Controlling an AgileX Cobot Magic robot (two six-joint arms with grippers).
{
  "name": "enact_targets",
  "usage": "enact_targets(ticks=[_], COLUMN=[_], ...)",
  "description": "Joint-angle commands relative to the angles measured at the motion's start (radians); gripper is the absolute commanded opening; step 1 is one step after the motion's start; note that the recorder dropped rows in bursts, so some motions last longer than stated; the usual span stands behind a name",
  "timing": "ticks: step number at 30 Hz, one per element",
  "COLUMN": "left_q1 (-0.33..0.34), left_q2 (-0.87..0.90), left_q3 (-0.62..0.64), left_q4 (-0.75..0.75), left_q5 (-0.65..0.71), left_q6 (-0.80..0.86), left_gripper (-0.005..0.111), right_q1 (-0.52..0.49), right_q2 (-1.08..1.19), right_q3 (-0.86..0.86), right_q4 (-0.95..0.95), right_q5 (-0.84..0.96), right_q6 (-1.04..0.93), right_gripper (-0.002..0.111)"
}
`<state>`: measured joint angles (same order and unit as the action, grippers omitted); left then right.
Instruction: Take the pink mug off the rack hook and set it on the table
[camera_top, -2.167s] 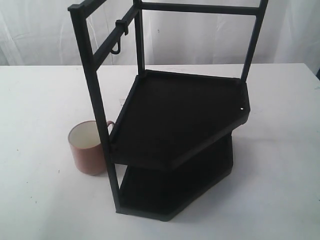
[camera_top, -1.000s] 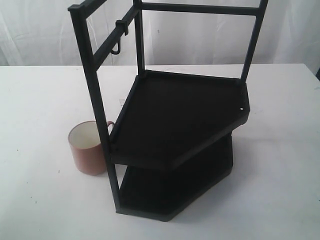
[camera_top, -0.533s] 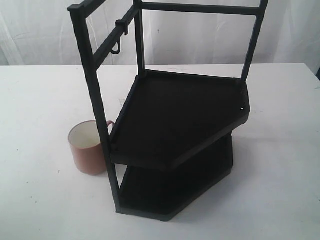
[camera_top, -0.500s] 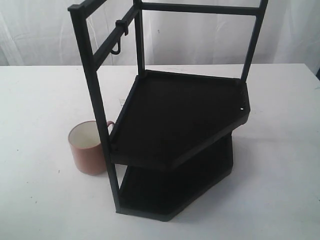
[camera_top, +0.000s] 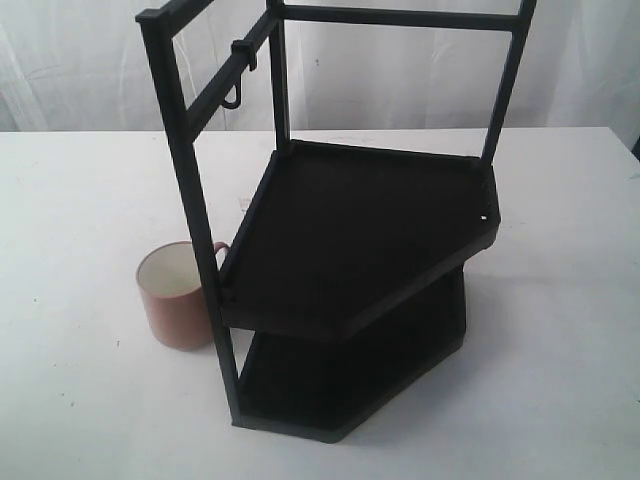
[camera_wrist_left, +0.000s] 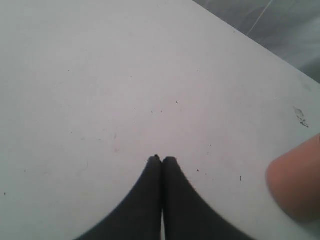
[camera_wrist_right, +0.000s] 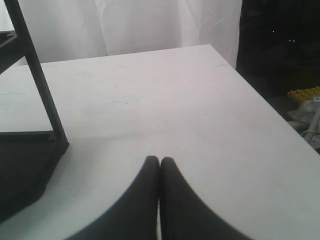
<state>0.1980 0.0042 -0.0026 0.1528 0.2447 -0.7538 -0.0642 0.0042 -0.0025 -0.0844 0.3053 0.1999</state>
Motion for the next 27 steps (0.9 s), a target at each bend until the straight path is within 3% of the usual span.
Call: enact_targets(ticks=[1,6,15,27], left_q1=[0.003,0.003,0.003,-0.001], left_q2=[-0.004,-0.004,-0.004,-0.004], left_q3=[0.003,0.003,0.003,0.003], left_q4=[-0.006,0.004,0.024,0.034], left_q5=[-0.009,-0.005,-0.011,-0.02], left_q6=[-0.01,0.017,0.446,0.501], left_gripper=[0.0,0.0,0.0,0.0], right_q1=[-0.006,-0.006,-0.006,-0.006], right_q2=[-0.004,-0.004,-0.004,-0.004], right_q3=[0.002,0.002,0.002,0.002], right_q4=[-0.001,-0.001,-0.001,-0.001], right_q5=[-0.008,-0.008,-0.008,-0.008], right_q6=[-0.005,-0.005,-0.005,-0.005], right_gripper=[0.0,0.0,0.0,0.0])
